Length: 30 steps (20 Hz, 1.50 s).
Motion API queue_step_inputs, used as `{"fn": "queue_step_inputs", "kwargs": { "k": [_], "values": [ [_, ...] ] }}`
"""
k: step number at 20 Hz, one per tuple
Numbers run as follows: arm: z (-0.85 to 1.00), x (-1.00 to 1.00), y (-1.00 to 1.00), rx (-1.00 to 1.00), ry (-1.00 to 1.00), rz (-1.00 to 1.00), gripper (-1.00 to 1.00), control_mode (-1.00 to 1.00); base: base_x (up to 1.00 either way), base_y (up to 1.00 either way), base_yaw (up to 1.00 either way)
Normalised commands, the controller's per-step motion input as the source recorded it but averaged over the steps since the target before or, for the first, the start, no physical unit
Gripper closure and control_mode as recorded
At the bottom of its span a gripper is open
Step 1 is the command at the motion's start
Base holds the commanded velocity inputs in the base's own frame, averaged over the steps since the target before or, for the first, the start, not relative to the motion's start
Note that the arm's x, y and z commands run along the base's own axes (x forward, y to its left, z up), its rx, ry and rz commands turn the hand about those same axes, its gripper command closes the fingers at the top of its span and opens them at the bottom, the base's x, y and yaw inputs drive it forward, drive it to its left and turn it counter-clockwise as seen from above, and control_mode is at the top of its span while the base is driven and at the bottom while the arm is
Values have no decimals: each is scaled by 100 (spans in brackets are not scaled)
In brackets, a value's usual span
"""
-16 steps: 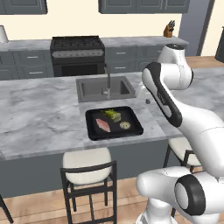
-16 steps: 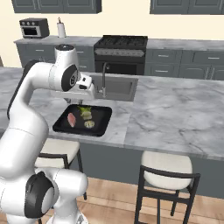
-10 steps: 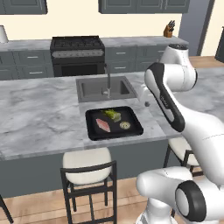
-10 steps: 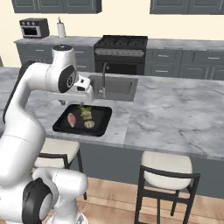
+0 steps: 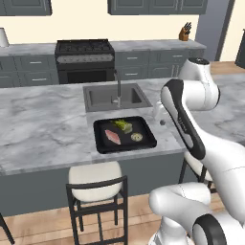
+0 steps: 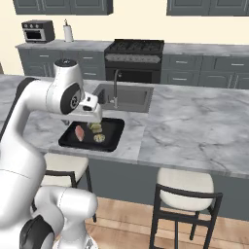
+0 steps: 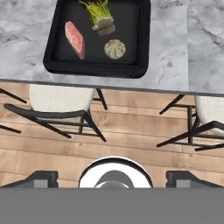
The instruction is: Create a steak meal by picking up the steak and asparagus from the tray and placing them on the plate. Leave the dumpling on the tray.
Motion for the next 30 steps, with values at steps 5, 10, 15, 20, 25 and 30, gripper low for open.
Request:
{"fn": "queue_step_inputs", "kwargs": {
  "k": [5,10,15,20,25,30],
  "values": [
    [0,0,0,0,0,0,-100,100,-18,0,0],
    [0,0,0,0,0,0,-100,100,-48,26,3],
    [0,0,0,0,0,0,-100,100,-30,74,2],
    [0,0,0,0,0,0,-100,100,-1,100,0],
    [0,0,0,0,0,0,-100,100,1,100,0],
    [0,0,0,0,0,0,-100,100,26,67,-2]
  ]
}}
